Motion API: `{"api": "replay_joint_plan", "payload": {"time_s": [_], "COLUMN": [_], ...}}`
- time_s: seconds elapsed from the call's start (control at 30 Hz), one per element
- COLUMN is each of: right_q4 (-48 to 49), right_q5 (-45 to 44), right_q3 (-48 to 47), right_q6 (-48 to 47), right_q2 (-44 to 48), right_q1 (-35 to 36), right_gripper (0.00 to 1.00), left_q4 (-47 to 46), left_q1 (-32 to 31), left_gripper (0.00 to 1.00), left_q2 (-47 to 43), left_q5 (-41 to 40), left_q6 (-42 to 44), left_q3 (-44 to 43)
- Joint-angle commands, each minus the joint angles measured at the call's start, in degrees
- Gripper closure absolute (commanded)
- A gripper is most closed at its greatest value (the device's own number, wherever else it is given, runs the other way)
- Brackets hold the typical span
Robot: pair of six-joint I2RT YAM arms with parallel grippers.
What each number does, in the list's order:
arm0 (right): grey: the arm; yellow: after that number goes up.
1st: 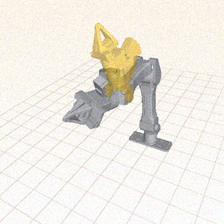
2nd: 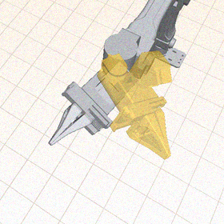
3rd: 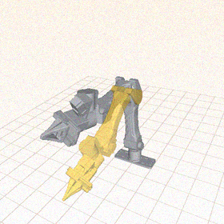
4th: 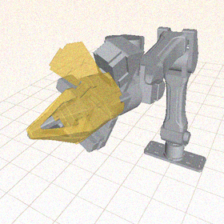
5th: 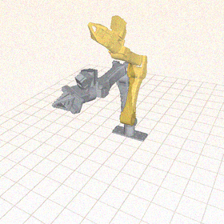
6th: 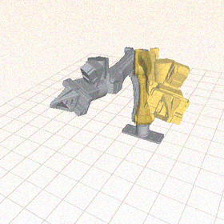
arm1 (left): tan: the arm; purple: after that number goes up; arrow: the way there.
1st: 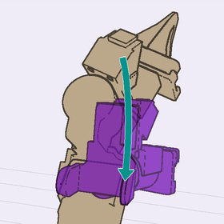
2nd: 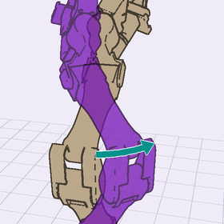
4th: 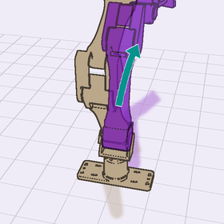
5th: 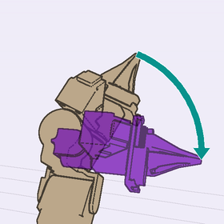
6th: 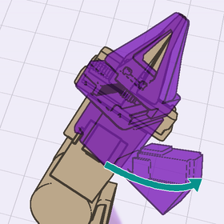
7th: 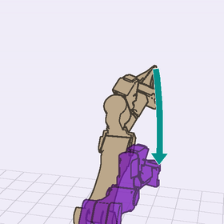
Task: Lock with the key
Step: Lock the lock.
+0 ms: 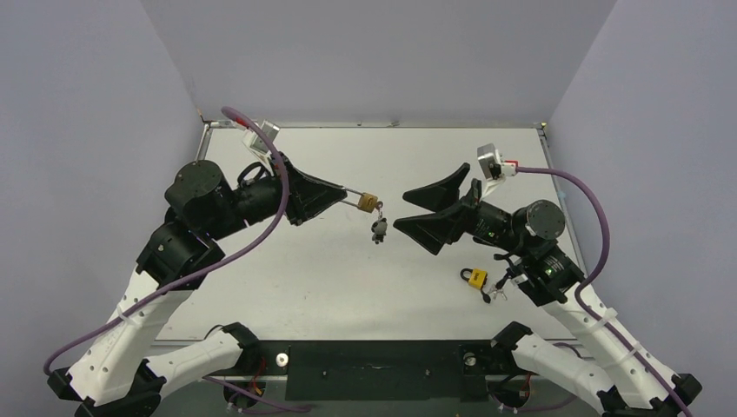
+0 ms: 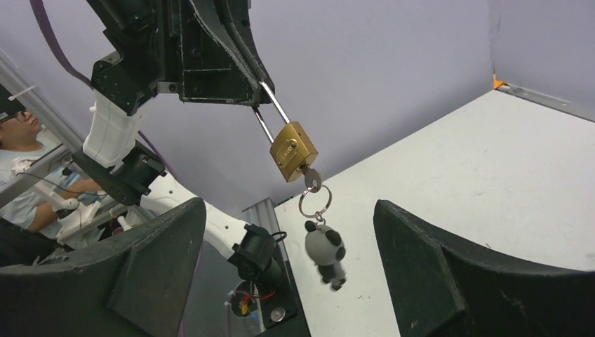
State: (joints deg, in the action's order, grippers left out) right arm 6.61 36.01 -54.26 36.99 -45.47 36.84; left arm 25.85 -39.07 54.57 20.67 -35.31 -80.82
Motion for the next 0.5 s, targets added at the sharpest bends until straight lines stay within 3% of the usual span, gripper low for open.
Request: {"api": "replay_joint_plan", "payload": {"time_s": [0.0,0.33,0.47], "right_q4": [6.9,1.6,1.0], "right_q5": [4.3,2.7,0.8], "right_q3": [-0.5,-4.2,-4.3], "right_q6": [0.1,-5.8,-6.8], "right_q2": [-2.5,-7.5,-8.0], "right_q1": [0.4,4.4,4.8], "right_gripper": [0.15,0.25,0.37], "left_q4": [-7.1,-12.5,-12.8], "left_q1": [2.1,6.8,7.6], "left_gripper": [1.00,1.00,1.00], "left_q2": [0.4,1.0,1.1], "left_q5": [6.5,13.0,13.8], "left_q6": [-3.3,-8.3,-8.9], "left_q3": [-0.2,2.2,2.5]}}
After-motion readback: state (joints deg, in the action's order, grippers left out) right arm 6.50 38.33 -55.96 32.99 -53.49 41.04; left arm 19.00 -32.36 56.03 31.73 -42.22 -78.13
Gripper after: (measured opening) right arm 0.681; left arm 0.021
